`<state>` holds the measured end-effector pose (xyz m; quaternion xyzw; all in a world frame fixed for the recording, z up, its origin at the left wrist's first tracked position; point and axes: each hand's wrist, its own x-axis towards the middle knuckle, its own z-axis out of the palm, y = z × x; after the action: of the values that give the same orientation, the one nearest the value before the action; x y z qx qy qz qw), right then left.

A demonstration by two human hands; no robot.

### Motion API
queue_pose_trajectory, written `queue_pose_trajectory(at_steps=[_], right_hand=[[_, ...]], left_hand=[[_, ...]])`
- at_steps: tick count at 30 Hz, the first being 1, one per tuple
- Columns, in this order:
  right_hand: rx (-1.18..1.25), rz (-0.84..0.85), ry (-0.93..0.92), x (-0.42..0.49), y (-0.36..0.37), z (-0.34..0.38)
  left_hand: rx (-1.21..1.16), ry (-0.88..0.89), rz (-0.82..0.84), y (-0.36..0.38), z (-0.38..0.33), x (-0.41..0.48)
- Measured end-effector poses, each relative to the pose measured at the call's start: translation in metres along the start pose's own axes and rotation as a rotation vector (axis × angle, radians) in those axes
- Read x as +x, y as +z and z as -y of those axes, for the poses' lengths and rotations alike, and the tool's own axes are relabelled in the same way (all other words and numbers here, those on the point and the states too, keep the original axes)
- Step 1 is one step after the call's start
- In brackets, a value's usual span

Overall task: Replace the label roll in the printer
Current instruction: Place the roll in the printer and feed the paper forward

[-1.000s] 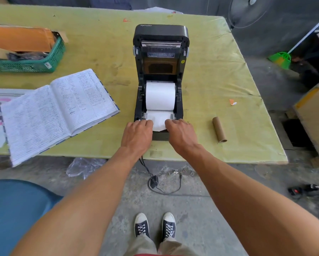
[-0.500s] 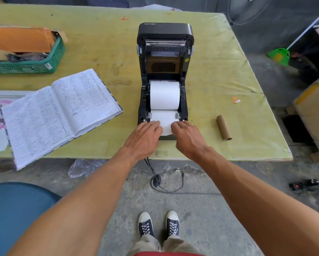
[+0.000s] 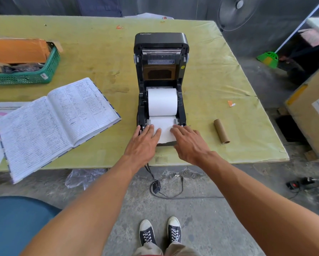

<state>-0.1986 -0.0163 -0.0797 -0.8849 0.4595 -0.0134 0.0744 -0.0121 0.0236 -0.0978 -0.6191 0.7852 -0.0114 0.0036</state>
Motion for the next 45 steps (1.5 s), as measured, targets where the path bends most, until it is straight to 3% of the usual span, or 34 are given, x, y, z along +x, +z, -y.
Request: queue_pose_trajectory(at_steps=[12,28,45], right_hand=[[-0.074,0.074,0.074,0.004,-0.002,0.015],[-0.083,0.039,-0.046,-0.001,0.001,-0.001],[0.080,0.104,-0.029,-0.011,-0.004,-0.002]], left_hand=[[-0.010,0.046,0.036,0.005,0.003,-0.001],[-0.051,0.139,-0.042,0.009,0.007,-0.008],[-0.036,0.263,-0.059,0.016,0.016,-0.012]])
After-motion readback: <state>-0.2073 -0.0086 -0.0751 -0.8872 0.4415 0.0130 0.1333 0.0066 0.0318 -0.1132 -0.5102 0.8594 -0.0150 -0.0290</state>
